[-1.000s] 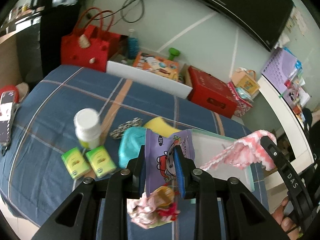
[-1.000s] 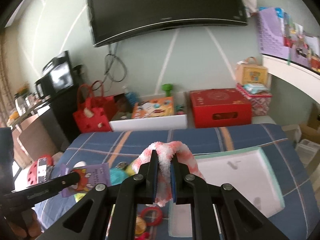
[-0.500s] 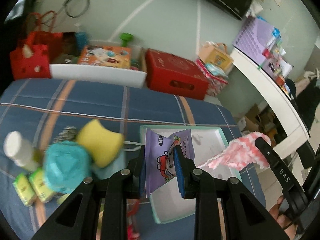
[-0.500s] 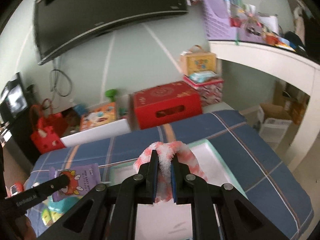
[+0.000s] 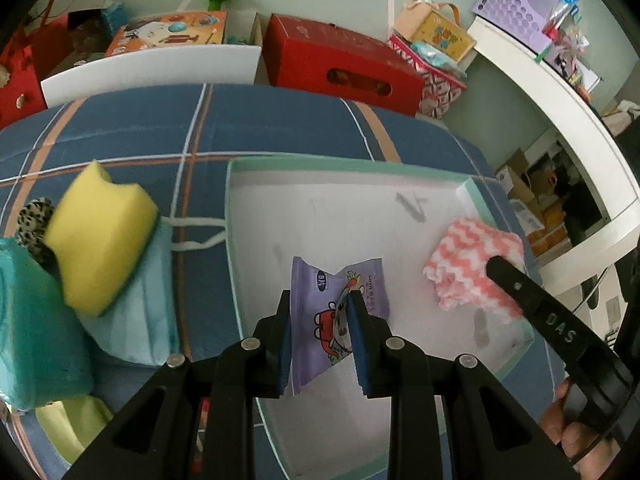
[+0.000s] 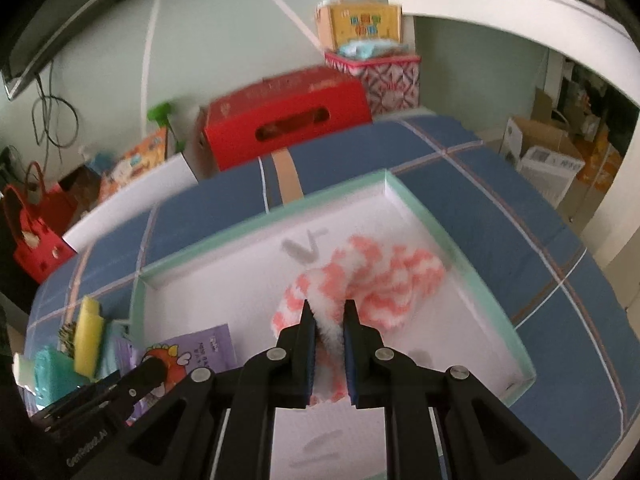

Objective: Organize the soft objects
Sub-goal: 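Open both tools to drop the towel and packet into the tray, then move both open tools back toward the pile of items, then grasp the pink scrunchie cloth with the right tool while the left tool grasps a green tissue pack, then carry the scrunchie cloth and tissue pack over the tray with both tools, then open both tools to release the cloth and tissue pack into the tray, then withdraw both open tools from the tray back toward the pile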

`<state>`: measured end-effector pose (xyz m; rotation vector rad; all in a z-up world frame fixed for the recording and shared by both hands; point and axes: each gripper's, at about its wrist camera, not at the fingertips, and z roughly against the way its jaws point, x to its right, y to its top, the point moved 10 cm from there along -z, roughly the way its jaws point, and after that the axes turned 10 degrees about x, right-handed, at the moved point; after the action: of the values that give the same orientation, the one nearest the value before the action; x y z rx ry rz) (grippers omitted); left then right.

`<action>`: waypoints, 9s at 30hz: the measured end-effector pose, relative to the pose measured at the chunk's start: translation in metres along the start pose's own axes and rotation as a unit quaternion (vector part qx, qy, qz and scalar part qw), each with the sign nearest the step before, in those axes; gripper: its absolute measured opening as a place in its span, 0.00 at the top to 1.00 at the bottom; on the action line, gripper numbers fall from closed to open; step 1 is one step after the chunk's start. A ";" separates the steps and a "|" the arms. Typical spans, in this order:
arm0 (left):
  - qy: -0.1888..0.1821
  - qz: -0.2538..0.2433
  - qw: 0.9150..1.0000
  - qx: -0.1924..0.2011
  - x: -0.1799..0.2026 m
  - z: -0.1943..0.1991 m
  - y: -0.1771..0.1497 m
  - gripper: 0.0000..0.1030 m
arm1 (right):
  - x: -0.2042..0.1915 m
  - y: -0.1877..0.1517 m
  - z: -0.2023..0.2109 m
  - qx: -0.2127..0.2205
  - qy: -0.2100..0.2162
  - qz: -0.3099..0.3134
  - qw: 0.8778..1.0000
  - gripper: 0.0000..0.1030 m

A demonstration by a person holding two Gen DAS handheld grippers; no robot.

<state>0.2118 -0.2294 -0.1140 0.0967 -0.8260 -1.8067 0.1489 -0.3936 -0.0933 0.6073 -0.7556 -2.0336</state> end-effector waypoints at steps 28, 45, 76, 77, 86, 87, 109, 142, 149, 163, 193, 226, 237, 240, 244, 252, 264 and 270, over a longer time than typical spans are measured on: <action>0.037 -0.059 0.998 0.000 0.011 0.020 -0.007 0.40 | 0.010 -0.014 0.020 -0.047 -0.045 0.031 0.997 0.31; 0.138 -0.032 0.989 0.035 -0.044 0.052 -0.002 0.07 | 0.004 -0.009 0.031 -0.015 -0.046 0.050 0.998 0.00; 0.211 0.066 0.971 0.090 -0.161 0.173 -0.002 0.07 | -0.089 -0.018 0.057 -0.007 0.061 0.086 0.994 0.00; 0.220 0.073 0.969 0.091 -0.169 0.178 -0.005 0.07 | -0.100 -0.021 0.058 -0.011 0.075 0.092 0.993 0.00; 0.271 0.175 0.941 0.099 -0.252 0.219 -0.038 0.07 | -0.189 -0.070 0.072 -0.040 0.159 0.170 0.972 0.00; 0.273 0.180 0.940 0.098 -0.255 0.221 -0.040 0.07 | -0.198 -0.076 0.073 -0.045 0.167 0.177 0.969 0.00; 0.235 0.260 0.936 0.011 -0.296 0.166 -0.086 0.08 | -0.272 -0.166 0.093 -0.094 0.239 0.277 0.926 0.00; 0.210 0.281 0.935 0.053 -0.299 0.167 -0.072 0.47 | -0.277 -0.163 0.105 -0.105 0.295 0.237 0.920 0.88; 0.209 0.269 0.934 0.110 -0.287 0.206 -0.052 0.47 | -0.276 -0.136 0.127 -0.062 0.309 0.225 0.922 0.88; 0.200 0.181 0.948 0.172 -0.226 0.240 -0.011 0.47 | -0.234 -0.077 0.139 0.003 0.266 0.171 0.949 0.88; 0.121 -0.047 0.988 0.087 -0.045 0.149 0.001 0.47 | 0.004 0.017 0.079 0.062 0.001 -0.036 0.997 0.88; 0.101 -0.117 0.988 0.003 0.007 -0.022 0.017 0.47 | 0.084 -0.012 0.010 -0.009 -0.074 -0.114 0.991 0.85; 0.088 -0.105 0.990 0.018 0.021 0.004 0.030 0.20 | 0.073 0.008 0.037 0.018 -0.074 -0.087 0.993 0.44; 0.090 -0.100 0.990 0.039 0.021 0.021 0.038 0.18 | 0.067 0.014 0.045 0.023 -0.068 -0.077 0.994 0.39; 0.122 -0.083 0.988 0.041 0.007 0.038 0.040 0.13 | 0.060 0.014 0.048 0.016 -0.066 -0.052 0.996 0.22; 0.172 -0.043 0.983 0.040 -0.034 0.075 0.021 0.06 | 0.051 0.007 0.051 0.000 -0.058 -0.021 0.998 0.00; 0.219 0.014 0.972 0.088 -0.097 0.143 0.008 0.06 | 0.000 0.010 0.065 0.012 -0.002 0.000 1.000 0.00; 0.221 0.058 0.970 0.081 -0.134 0.159 -0.011 0.06 | -0.038 0.004 0.069 0.010 0.051 0.005 0.999 0.00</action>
<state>0.1867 -0.0348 -0.0428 0.5275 -0.6392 -1.5252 0.1251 -0.3439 -0.0374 0.7118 -0.7186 -1.9729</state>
